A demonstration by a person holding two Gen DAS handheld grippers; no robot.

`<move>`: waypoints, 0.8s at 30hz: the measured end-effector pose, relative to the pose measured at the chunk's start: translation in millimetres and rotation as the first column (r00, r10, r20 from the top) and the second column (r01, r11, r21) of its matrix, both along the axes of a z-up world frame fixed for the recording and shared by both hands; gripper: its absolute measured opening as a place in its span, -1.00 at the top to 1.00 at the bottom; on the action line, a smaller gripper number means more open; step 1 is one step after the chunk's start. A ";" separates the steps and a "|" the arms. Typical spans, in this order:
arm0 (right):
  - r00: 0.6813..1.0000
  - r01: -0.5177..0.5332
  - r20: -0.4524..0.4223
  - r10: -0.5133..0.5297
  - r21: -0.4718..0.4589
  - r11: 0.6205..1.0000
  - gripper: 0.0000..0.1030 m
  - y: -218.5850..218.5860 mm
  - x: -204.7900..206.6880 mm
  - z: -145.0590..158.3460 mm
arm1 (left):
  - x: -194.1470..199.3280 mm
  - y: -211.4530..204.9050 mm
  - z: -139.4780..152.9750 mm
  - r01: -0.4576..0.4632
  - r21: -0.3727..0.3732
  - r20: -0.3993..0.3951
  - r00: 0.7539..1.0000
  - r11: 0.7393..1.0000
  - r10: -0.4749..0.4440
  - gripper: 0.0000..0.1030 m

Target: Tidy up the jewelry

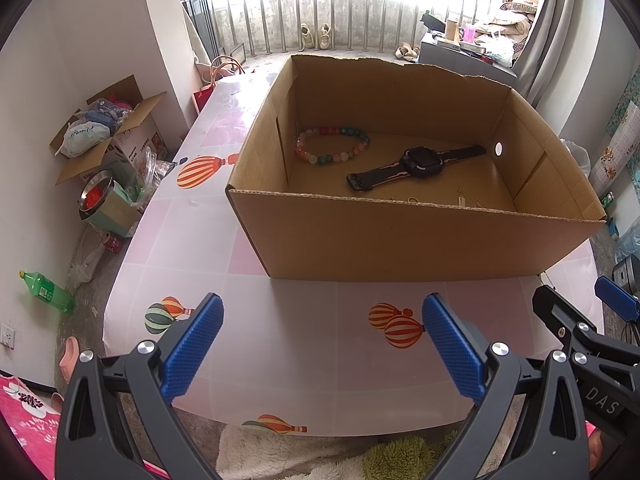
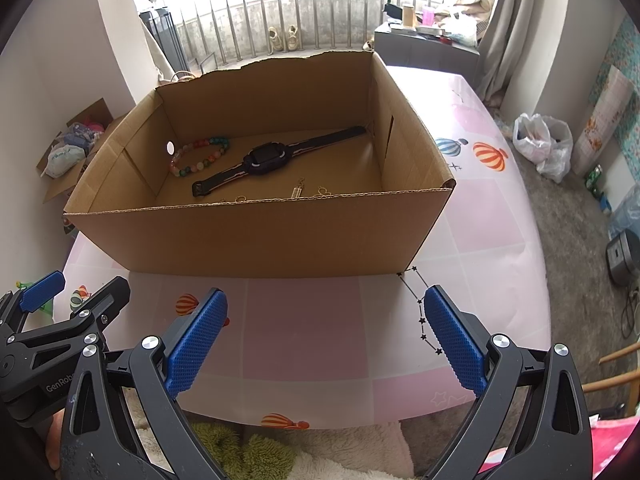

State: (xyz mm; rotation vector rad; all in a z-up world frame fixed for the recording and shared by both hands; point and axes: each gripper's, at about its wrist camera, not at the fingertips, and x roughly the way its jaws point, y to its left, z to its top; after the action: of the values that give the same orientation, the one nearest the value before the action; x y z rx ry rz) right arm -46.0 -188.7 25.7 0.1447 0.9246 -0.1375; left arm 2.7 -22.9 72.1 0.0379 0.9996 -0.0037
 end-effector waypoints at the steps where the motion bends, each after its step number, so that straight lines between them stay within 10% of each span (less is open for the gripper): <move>1: 1.000 0.000 0.000 0.000 0.001 1.000 -0.84 -0.3 -0.9 -0.1 | 0.1 0.0 0.0 0.000 -0.001 0.000 1.000 1.000 0.000 -0.89; 24: 1.000 -0.002 -0.006 0.002 0.004 1.000 -0.84 -1.0 -0.2 -3.0 | -1.8 0.5 -1.8 0.000 -0.002 -0.004 1.000 1.000 0.000 -0.89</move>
State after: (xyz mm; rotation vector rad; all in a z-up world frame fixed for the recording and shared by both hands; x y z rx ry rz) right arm -46.2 -189.7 22.6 0.1472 0.9315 -0.1346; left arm 0.8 -22.4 70.3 0.0365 1.0035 -0.0047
